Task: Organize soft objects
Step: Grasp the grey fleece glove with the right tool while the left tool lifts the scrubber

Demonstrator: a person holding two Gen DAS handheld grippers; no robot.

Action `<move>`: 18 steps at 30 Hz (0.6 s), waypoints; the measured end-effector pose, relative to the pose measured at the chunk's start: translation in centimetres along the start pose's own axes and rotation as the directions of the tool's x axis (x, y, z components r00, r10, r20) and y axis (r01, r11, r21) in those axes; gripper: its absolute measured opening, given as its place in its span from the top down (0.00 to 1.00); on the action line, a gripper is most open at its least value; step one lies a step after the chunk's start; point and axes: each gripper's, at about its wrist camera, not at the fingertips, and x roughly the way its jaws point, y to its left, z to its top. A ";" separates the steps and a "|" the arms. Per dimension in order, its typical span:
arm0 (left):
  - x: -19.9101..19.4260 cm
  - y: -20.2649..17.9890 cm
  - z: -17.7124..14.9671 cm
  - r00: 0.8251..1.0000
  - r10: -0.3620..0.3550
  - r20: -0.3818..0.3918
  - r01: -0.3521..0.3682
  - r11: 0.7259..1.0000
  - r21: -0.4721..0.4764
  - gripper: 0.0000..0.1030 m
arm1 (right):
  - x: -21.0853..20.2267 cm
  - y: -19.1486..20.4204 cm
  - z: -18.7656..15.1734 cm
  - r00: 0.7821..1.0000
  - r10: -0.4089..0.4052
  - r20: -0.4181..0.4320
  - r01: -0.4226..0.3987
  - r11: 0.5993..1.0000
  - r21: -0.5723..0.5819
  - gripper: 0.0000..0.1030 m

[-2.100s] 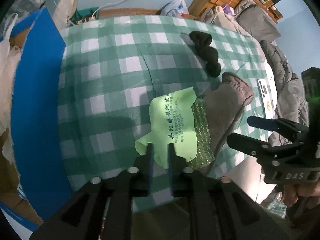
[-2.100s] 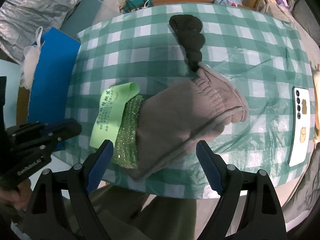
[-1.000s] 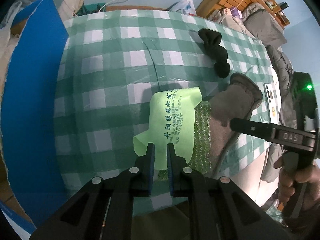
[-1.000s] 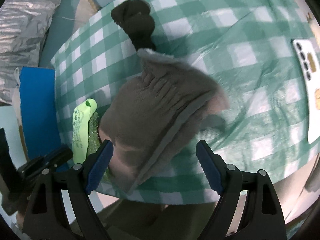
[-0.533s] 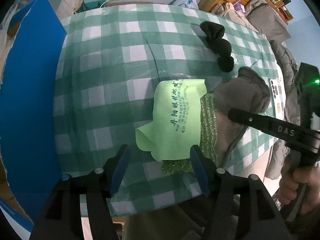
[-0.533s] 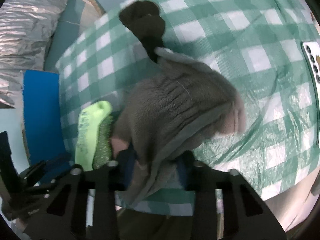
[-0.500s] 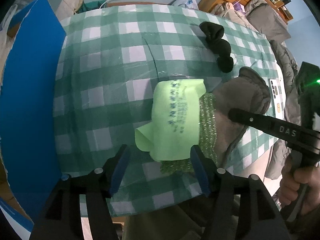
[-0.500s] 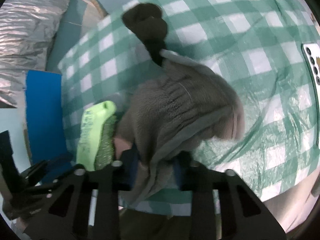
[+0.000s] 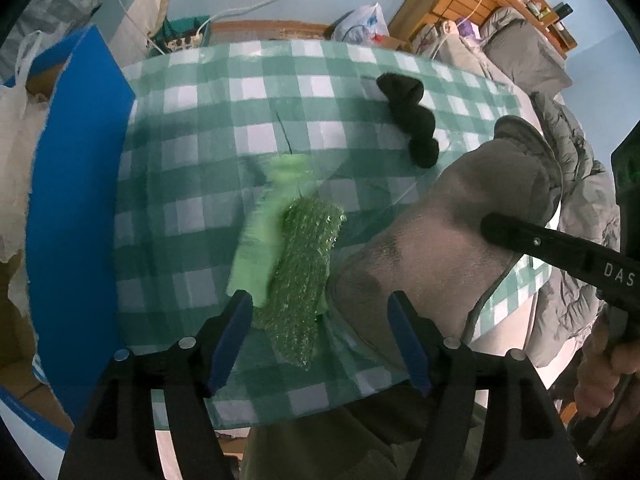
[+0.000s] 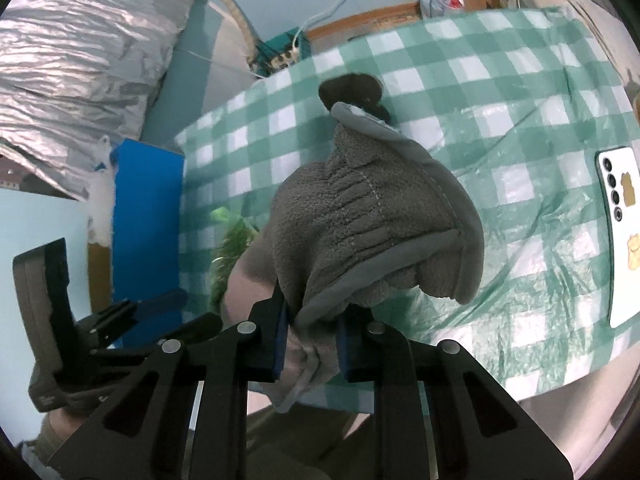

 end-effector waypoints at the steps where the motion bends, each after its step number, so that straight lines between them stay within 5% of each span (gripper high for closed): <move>1: -0.2 0.0 0.1 1.000 -0.001 0.005 0.001 1.000 -0.003 0.31 | -0.3 0.0 0.1 1.000 0.003 0.003 -0.003 1.000 0.001 0.82; 18: 2.9 1.1 -0.5 0.996 0.073 -0.043 -0.074 0.997 -0.023 0.27 | -0.5 -3.2 0.0 0.996 -0.087 -0.027 0.087 0.996 -0.016 0.82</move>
